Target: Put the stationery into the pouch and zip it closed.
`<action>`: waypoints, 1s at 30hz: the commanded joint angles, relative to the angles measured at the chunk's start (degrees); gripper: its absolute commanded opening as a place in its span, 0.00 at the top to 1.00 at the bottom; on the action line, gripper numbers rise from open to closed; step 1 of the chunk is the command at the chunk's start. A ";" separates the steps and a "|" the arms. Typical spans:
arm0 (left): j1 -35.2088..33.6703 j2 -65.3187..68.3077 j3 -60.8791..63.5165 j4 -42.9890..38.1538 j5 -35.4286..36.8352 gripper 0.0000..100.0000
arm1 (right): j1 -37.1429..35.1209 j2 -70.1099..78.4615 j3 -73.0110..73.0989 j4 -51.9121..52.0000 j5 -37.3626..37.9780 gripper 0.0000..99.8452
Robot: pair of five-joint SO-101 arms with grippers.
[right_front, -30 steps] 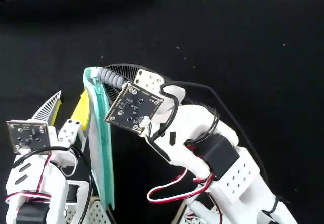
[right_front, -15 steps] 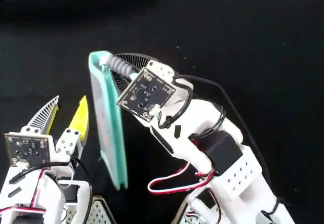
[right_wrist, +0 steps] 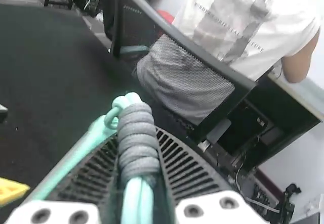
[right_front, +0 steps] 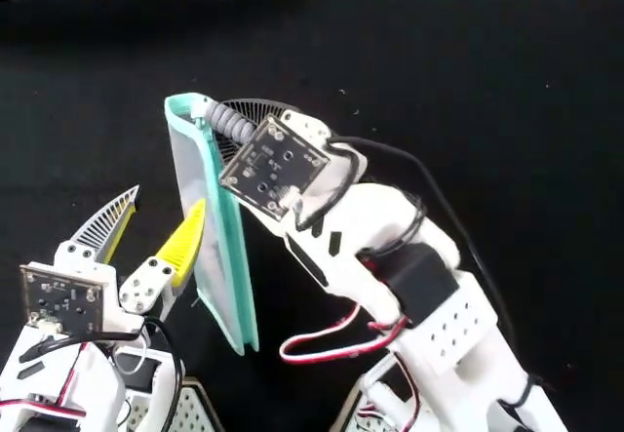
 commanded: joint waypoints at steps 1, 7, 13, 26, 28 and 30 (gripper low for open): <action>0.84 0.09 -0.48 -0.35 0.18 0.75 | -0.44 -3.30 -0.84 -1.14 -0.62 0.99; 5.32 0.18 0.48 -1.49 1.76 0.75 | -4.40 -4.35 -1.01 0.53 -0.62 0.99; 5.85 0.18 2.77 -3.60 1.93 0.75 | -5.36 -4.35 -1.01 0.79 -0.53 0.99; 0.04 0.09 2.59 -3.87 1.58 0.75 | -5.45 -4.53 -1.01 0.97 -0.53 0.99; -1.98 0.00 3.12 -4.92 1.58 0.75 | -5.45 -5.23 -1.01 0.97 -0.53 0.99; -3.56 0.18 3.21 -5.27 1.58 0.75 | -5.45 -6.64 -1.01 0.97 -0.53 0.99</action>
